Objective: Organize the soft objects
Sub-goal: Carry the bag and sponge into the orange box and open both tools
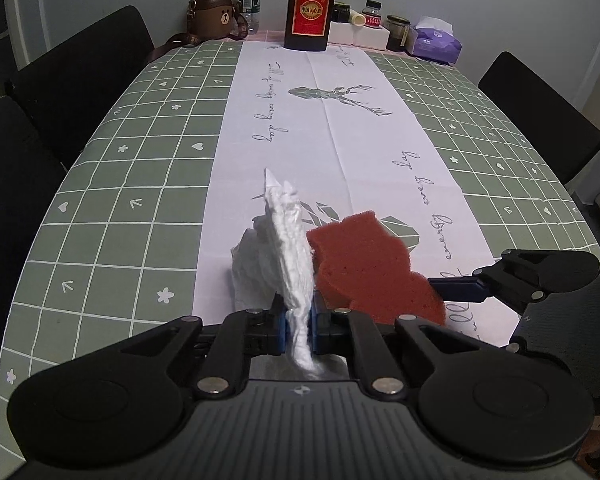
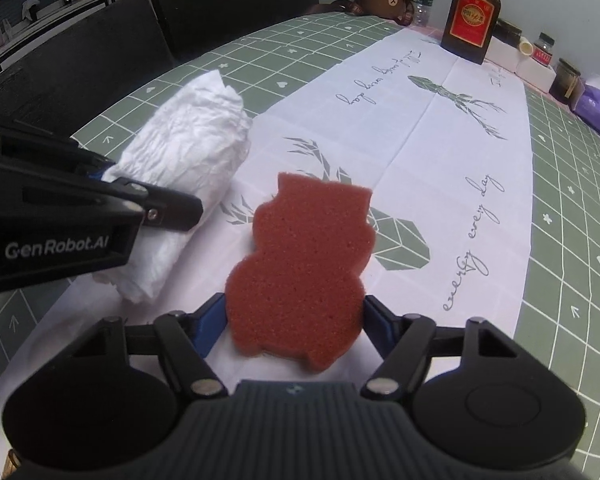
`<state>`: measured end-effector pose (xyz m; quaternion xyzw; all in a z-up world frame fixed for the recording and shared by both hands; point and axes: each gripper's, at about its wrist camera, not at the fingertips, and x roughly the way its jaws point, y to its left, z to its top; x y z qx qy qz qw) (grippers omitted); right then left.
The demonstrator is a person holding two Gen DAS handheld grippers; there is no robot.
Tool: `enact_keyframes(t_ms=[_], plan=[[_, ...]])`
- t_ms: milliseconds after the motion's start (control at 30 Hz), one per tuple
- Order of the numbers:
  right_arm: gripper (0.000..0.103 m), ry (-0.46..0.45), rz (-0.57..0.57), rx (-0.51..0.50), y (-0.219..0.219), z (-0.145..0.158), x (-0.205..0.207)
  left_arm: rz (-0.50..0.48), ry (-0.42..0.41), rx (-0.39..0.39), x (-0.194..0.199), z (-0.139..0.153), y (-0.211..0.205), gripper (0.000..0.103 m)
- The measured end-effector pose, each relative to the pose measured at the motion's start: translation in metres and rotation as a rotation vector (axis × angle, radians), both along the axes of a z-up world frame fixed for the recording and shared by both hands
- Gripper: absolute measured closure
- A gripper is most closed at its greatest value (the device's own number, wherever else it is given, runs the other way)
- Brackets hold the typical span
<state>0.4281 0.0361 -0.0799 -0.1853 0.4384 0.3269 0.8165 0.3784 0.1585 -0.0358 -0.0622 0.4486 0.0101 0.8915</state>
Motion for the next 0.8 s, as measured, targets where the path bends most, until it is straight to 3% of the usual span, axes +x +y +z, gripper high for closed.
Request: enact_keyframes(t_ms=[300, 800], plan=[[0.044, -0.032, -0.009, 0.034, -0.008, 0.027, -0.017, 0.007, -0.064, 0.009, -0.022, 0.026, -0.004, 0.092], [0.044, -0.170, -0.010, 0.115, -0.068, 0.129, -0.112, -0.039, -0.252, 0.076, -0.114, 0.114, -0.056, 0.092]])
